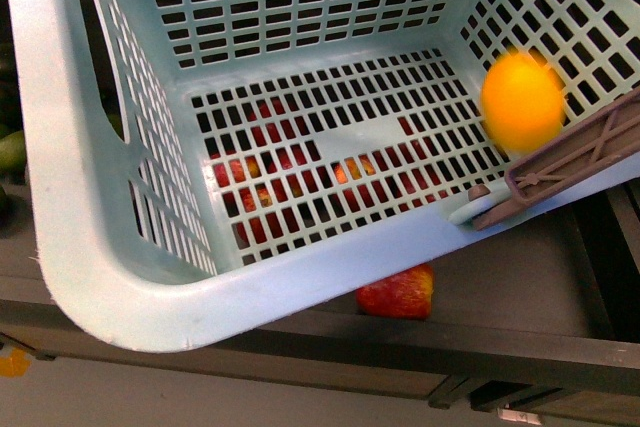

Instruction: Pick lemon and mango into basket

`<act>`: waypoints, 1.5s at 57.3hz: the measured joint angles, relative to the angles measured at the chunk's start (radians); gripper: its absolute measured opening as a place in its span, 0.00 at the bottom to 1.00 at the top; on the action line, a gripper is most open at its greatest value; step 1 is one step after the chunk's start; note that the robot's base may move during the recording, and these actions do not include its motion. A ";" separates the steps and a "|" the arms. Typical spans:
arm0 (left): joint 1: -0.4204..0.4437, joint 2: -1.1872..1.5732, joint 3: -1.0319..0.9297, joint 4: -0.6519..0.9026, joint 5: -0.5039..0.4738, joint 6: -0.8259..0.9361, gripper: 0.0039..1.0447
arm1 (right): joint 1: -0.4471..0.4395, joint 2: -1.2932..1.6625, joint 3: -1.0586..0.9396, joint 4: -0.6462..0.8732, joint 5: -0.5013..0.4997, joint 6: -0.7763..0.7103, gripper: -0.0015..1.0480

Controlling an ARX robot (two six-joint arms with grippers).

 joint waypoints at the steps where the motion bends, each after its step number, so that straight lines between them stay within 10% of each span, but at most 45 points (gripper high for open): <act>1: 0.000 0.000 0.000 0.000 0.002 -0.002 0.06 | -0.011 -0.018 -0.005 -0.008 0.007 0.001 0.91; 17: 0.000 0.000 0.000 0.000 0.001 -0.003 0.06 | -0.138 -0.332 -0.146 -0.142 0.129 -0.044 0.89; 26: 0.000 0.000 0.000 0.000 0.000 -0.003 0.06 | -0.126 -0.443 -0.315 0.113 0.137 -0.272 0.65; 50: 0.000 0.000 0.000 0.000 0.002 -0.002 0.06 | -0.083 -0.620 -0.551 0.154 0.174 -0.370 0.02; 71: 0.000 0.000 0.000 0.000 0.000 -0.002 0.06 | -0.083 -0.780 -0.650 0.092 0.174 -0.370 0.03; 86: 0.000 0.000 0.000 0.000 0.001 -0.002 0.06 | -0.082 -0.794 -0.655 0.089 0.174 -0.371 0.47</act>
